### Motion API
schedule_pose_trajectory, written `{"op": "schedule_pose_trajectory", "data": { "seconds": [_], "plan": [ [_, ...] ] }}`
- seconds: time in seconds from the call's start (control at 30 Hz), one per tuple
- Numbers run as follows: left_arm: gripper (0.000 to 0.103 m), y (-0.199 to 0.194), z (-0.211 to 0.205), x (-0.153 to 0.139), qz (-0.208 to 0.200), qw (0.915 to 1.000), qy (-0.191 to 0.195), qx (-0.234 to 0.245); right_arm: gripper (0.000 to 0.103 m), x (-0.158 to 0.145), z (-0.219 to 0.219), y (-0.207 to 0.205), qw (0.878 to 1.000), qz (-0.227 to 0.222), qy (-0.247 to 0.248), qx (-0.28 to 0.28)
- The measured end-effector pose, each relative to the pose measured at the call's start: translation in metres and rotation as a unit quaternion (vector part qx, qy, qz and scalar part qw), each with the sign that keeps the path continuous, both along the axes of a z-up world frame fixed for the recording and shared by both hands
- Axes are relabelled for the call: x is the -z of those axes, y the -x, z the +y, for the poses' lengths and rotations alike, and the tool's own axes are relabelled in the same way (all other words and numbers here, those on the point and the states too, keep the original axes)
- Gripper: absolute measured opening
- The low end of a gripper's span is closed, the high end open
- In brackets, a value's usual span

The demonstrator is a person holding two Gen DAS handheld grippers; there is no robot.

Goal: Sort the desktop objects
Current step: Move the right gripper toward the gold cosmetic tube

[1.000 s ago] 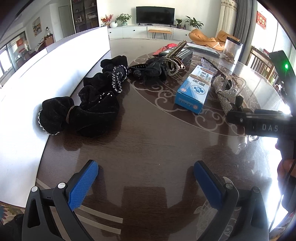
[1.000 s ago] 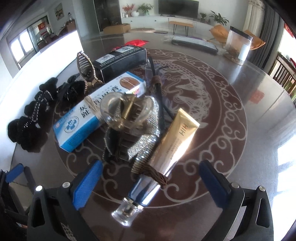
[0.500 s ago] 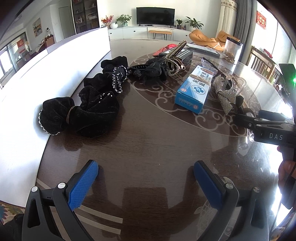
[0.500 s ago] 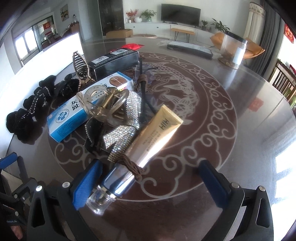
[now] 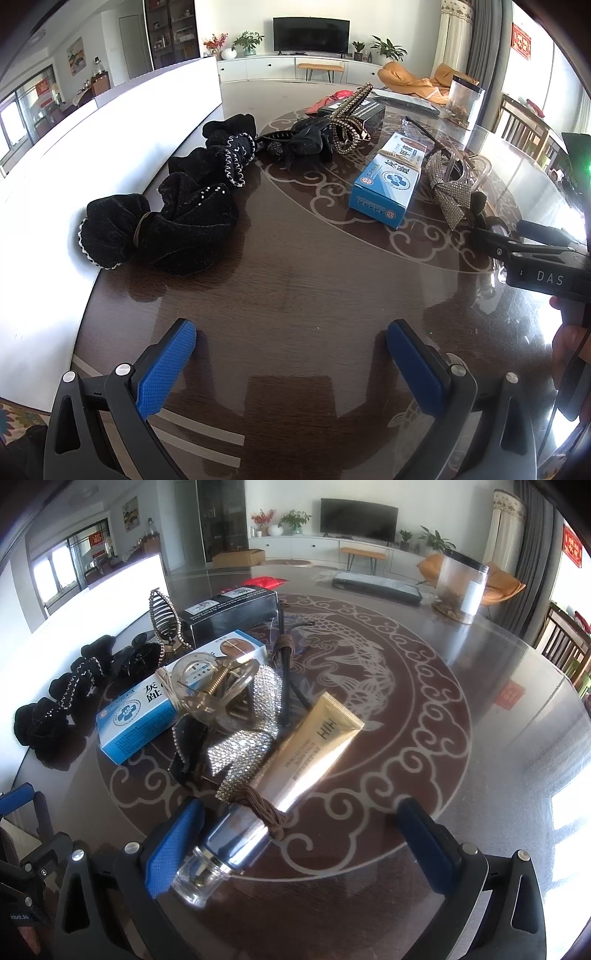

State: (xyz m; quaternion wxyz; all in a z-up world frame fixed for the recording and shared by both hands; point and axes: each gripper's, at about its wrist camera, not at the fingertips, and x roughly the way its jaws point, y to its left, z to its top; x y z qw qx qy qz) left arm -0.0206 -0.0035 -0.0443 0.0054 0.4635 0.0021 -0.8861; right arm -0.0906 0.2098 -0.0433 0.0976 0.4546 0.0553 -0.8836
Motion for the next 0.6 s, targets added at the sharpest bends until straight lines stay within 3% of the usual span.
{"op": "schedule_pose_trajectory", "data": {
  "seconds": [0.47, 0.6],
  "plan": [
    [0.103, -0.0002, 0.0, 0.0005, -0.006, 1.0, 0.0, 0.005, 0.103, 0.0, 0.0, -0.0007, 1.0, 0.0, 0.0, 0.0],
    [0.103, 0.0085, 0.0096, -0.0001, -0.022, 0.9989, 0.0, 0.042, 0.103, 0.0001, 0.0, -0.0007, 1.0, 0.001, 0.0, 0.001]
  ]
}}
